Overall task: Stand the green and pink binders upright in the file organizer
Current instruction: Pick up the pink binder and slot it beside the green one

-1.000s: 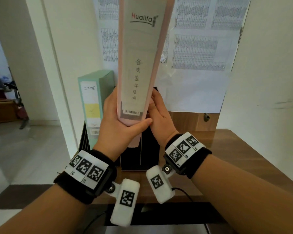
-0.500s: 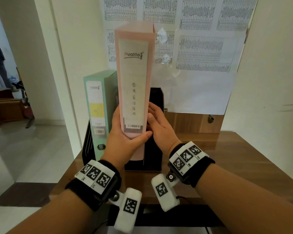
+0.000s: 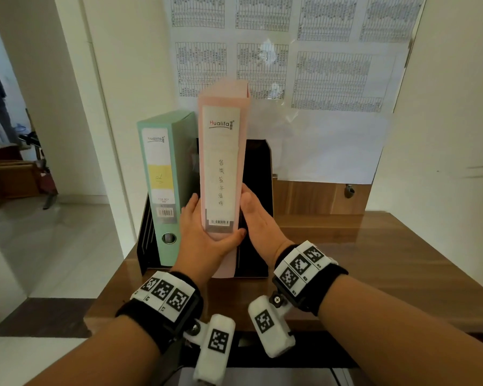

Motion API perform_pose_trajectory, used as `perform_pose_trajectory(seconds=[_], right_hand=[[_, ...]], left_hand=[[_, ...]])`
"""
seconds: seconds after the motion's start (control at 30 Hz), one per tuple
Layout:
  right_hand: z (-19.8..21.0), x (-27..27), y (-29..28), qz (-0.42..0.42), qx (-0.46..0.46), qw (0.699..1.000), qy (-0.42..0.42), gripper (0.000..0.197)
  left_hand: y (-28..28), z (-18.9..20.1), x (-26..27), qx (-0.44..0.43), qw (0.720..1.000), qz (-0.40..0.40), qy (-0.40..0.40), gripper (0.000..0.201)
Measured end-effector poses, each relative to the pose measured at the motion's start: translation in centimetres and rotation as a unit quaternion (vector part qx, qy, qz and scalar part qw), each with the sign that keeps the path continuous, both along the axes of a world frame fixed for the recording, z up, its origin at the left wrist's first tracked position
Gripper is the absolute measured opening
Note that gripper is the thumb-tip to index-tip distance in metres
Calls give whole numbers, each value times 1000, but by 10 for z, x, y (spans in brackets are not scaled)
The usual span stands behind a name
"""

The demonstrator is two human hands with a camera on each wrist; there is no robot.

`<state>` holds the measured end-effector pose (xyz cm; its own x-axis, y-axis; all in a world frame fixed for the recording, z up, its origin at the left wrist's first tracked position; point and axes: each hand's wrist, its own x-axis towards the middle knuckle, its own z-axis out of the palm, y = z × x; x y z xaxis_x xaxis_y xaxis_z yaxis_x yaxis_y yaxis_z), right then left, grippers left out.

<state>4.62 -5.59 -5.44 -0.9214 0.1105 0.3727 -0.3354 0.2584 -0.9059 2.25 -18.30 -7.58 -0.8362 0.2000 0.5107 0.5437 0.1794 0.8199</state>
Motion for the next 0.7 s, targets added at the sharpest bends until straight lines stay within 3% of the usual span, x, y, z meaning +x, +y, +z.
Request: perform_pose_trajectory(seconds=[0.13, 0.3, 0.47, 0.57, 0.7], right_hand=[[0, 3, -2, -14, 63, 997, -34, 99], [-10, 13, 5, -12, 57, 993, -105, 91], [-25, 5, 7, -24, 56, 992, -113, 103], [-28, 0, 6, -6, 7, 994, -110, 117], [-27, -3, 8, 14, -40, 992, -116, 105]], left_hand=[[-2, -5, 0, -10, 1000, 6, -7, 87], [-3, -19, -6, -54, 997, -20, -41, 97], [-5, -24, -5, -7, 988, -111, -107, 73], [-7, -24, -4, -15, 986, -128, -108, 88], [-10, -26, -9, -40, 985, -116, -118, 102]])
